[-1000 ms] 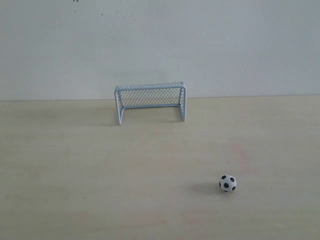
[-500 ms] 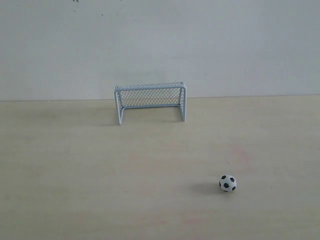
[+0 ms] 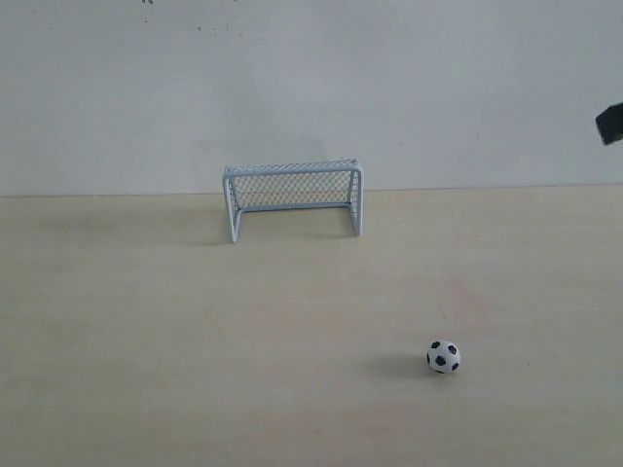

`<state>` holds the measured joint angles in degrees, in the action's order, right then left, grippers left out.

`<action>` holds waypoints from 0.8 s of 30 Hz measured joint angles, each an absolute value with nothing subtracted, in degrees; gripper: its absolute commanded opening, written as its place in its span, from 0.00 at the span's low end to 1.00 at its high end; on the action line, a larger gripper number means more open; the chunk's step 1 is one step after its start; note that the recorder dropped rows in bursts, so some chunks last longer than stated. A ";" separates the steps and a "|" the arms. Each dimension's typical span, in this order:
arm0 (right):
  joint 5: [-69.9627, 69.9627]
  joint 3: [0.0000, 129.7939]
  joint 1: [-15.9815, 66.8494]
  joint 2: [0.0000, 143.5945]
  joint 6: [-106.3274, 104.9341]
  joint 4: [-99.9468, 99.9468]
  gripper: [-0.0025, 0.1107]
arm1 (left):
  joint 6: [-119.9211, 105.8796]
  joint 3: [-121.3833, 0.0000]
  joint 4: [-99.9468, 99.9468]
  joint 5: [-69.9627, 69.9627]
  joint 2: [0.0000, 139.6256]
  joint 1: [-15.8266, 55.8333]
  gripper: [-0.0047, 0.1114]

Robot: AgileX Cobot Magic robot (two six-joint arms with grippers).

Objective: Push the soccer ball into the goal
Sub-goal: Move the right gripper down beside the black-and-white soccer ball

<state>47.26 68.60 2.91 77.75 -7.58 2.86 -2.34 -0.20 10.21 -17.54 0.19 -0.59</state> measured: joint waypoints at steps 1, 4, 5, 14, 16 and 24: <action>49.25 69.85 2.91 79.75 -9.10 2.86 0.02 | -2.34 -0.20 10.21 -17.54 0.19 -0.59 0.08; 55.59 73.43 2.91 86.72 -17.12 2.97 0.02 | -2.34 -0.20 10.21 -17.54 0.19 -0.59 0.08; 56.91 74.26 2.91 88.77 -20.52 2.97 0.02 | -2.34 -0.20 10.21 -17.54 0.19 -0.59 0.08; 57.89 75.38 6.54 99.90 -65.91 -0.45 0.02 | -2.34 -0.20 10.21 -17.54 0.19 -0.59 0.08; 57.89 75.38 8.10 101.04 -77.50 -0.66 0.02 | -2.34 -0.20 10.21 -17.54 0.19 -0.59 0.08; 53.87 75.65 10.96 102.69 -100.89 -15.14 0.02 | -2.34 -0.20 10.21 -17.54 0.19 -0.59 0.08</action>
